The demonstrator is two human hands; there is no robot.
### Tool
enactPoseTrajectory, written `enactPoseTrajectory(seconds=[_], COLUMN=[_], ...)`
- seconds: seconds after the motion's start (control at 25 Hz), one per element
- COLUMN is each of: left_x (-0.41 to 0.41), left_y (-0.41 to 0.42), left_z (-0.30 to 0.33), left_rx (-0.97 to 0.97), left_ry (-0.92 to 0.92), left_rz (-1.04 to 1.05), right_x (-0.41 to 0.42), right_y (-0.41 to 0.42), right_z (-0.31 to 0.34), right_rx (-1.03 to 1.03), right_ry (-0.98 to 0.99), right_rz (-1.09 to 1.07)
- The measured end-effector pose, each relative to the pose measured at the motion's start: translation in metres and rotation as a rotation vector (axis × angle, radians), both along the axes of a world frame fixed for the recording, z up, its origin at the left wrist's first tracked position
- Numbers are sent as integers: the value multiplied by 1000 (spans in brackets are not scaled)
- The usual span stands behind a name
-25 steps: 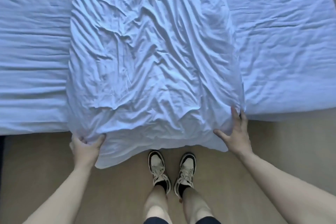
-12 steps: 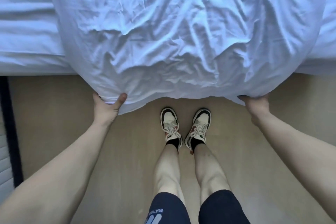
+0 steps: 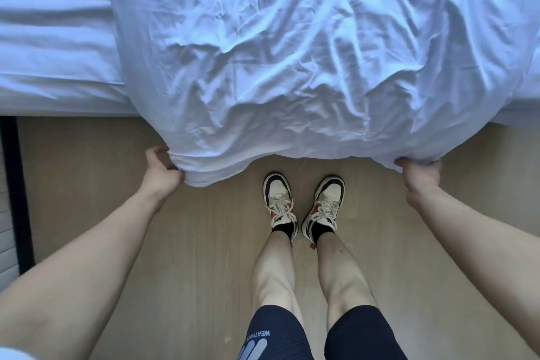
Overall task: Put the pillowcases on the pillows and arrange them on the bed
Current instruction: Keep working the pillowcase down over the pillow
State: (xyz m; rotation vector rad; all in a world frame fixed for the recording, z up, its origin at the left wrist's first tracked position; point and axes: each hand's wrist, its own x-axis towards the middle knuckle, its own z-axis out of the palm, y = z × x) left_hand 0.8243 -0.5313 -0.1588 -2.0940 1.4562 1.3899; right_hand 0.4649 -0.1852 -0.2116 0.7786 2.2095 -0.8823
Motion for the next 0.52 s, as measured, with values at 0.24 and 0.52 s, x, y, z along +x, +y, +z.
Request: enactPoseTrajectory(seconds=[0.24,0.52], left_x=[-12,32], left_y=[-17,26], left_z=[-44,-65], left_rx=[394,433], left_ry=[172,-11], left_rz=[585,1134], right_x=[-11,5], right_y=[-12,-31], right_z=[-8,-4], right_rx=[30,47], right_ry=[-20,-86], right_rz=[10,4])
